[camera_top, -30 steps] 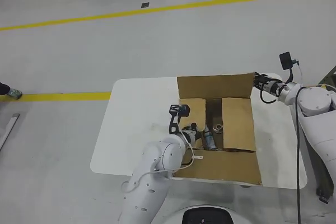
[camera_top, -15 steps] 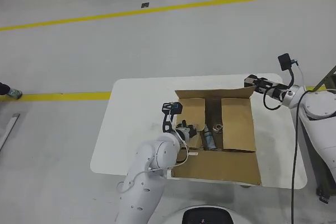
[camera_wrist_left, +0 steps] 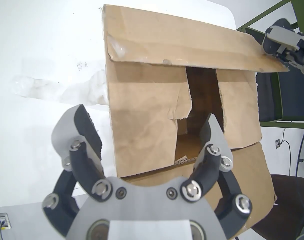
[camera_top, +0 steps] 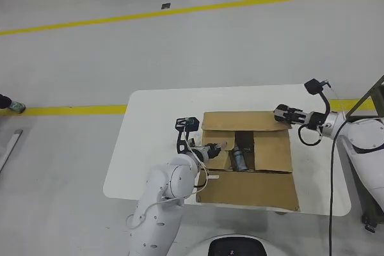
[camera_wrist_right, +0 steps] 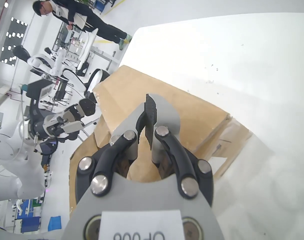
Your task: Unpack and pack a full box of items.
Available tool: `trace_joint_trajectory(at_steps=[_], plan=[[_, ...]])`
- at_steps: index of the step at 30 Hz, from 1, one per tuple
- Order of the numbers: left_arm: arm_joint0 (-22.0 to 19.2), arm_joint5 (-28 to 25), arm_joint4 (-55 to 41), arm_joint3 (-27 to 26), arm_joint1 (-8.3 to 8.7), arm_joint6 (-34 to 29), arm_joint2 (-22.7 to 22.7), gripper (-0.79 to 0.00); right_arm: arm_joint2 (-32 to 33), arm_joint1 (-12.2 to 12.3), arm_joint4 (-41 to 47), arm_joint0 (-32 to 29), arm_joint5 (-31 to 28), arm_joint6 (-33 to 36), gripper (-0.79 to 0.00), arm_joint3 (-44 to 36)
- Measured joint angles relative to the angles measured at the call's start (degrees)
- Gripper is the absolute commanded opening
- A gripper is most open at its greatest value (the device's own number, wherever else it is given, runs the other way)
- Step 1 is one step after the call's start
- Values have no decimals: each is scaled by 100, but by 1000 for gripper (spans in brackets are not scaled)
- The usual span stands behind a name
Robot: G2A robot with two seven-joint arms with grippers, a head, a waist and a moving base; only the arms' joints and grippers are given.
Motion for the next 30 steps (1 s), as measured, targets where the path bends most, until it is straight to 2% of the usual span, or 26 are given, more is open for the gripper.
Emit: trace_joint_trajectory(at_steps=[9,15,20,30], plan=[[25,-64,65,-18,8,61,19,0,-3,53,-212,-516,76,-200,-785,-539],[288,-743,629,-329,93,319,96,0,56,82,-113,-693,207,-260,-785,-691],[643,-1255,980,-720,186,565,-65,0,86,105,-66,-784,217,-248,-785,-750],[718,-1237,1089,-746,201,589,-113,0,233,162,206,-1073,270,-204,-785,-946]])
